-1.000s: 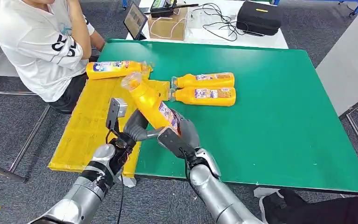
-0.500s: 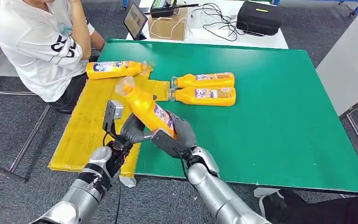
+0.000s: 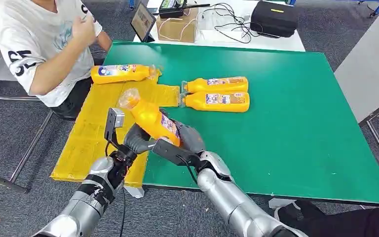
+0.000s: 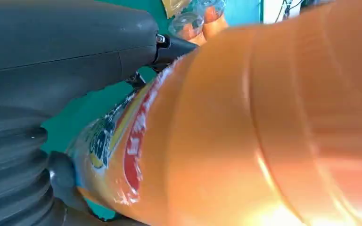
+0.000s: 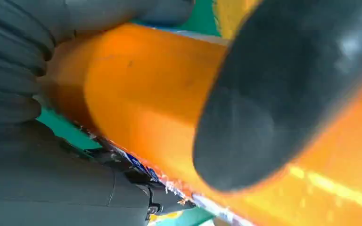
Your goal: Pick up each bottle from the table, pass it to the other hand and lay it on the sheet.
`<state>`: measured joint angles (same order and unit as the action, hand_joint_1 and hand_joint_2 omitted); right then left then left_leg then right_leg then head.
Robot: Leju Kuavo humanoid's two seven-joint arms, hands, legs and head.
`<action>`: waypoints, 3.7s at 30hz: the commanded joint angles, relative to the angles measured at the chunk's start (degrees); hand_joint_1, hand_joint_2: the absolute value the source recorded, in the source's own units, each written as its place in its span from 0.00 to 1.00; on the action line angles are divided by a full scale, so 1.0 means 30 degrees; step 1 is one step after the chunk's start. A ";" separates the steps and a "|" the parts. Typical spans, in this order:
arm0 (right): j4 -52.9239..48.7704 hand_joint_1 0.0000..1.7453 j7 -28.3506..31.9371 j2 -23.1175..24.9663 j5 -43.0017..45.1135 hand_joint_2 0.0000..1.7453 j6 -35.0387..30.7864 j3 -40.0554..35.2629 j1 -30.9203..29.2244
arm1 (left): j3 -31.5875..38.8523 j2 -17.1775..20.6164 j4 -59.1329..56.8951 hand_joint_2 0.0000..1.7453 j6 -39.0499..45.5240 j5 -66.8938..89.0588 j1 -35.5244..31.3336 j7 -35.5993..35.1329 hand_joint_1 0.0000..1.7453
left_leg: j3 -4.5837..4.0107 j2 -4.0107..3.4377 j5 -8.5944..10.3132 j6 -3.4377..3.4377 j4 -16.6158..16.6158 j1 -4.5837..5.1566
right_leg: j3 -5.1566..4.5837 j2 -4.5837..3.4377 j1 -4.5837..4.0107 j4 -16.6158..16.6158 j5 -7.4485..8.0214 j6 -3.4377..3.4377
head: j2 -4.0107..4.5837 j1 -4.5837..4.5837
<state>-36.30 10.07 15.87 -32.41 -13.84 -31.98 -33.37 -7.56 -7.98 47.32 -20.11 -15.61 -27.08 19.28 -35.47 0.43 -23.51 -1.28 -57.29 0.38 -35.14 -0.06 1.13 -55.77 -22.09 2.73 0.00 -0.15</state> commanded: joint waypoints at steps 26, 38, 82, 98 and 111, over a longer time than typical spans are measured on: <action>-0.5748 0.00 0.2099 -0.1343 0.3369 1.00 -0.3000 0.4043 0.2910 | 0.3107 0.1544 0.0015 1.00 0.5556 0.2918 -0.1309 0.2617 1.00 | 0.0039 0.0014 -0.0031 0.0028 -0.0010 -0.0033 | 0.0055 0.0023 -0.0035 -0.0001 -0.0034 -0.0037 | -0.0007 0.0000; -0.8456 0.00 0.3098 -0.1437 0.5118 1.00 -0.2836 0.4425 0.3432 | -0.0836 0.4800 -0.8524 1.00 1.2221 1.7422 -0.5081 0.0695 1.00 | 0.0031 -0.0012 -0.0018 0.0032 -0.0010 -0.0029 | 0.0032 0.0017 -0.0033 -0.0011 -0.0024 -0.0044 | 0.0000 0.0000; -0.5288 0.00 0.1580 -0.2006 0.2536 1.00 -0.0516 0.3359 0.2118 | -0.5875 0.5722 -0.9448 1.00 1.1969 2.7451 -0.4907 0.0008 0.00 | 0.0100 0.0012 0.0022 0.0018 0.0028 -0.0013 | 0.0115 -0.0007 -0.0008 0.0002 -0.0012 -0.0033 | 0.0000 0.0000; -0.6373 0.00 -0.0146 -0.3778 -0.1238 1.00 -0.1439 0.2700 0.3732 | -0.0142 0.5359 -0.5845 1.00 1.2807 2.1151 -0.1579 0.3933 0.00 | 0.0161 0.0034 0.0001 0.0025 0.0051 -0.0028 | 0.0184 0.0031 -0.0026 0.0043 -0.0031 -0.0044 | 0.0000 0.0000; -0.7706 0.00 -0.3178 -0.6412 -0.6061 1.00 -0.0273 0.3386 0.5227 | 0.5025 0.3178 -0.1559 1.00 0.8479 1.4713 0.0035 0.5061 0.00 | 0.0032 0.0089 0.0004 0.0023 -0.0001 -0.0022 | 0.0064 0.0100 -0.0025 0.0014 -0.0036 -0.0036 | 0.0000 0.0007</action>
<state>-58.32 3.80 2.29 -46.82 -16.54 -21.70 -19.14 -3.32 7.87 37.38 11.38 34.59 -27.27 36.50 -35.44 0.51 -23.46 -1.26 -57.28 0.37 -35.12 0.01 1.13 -55.74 -22.11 2.69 0.00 -0.13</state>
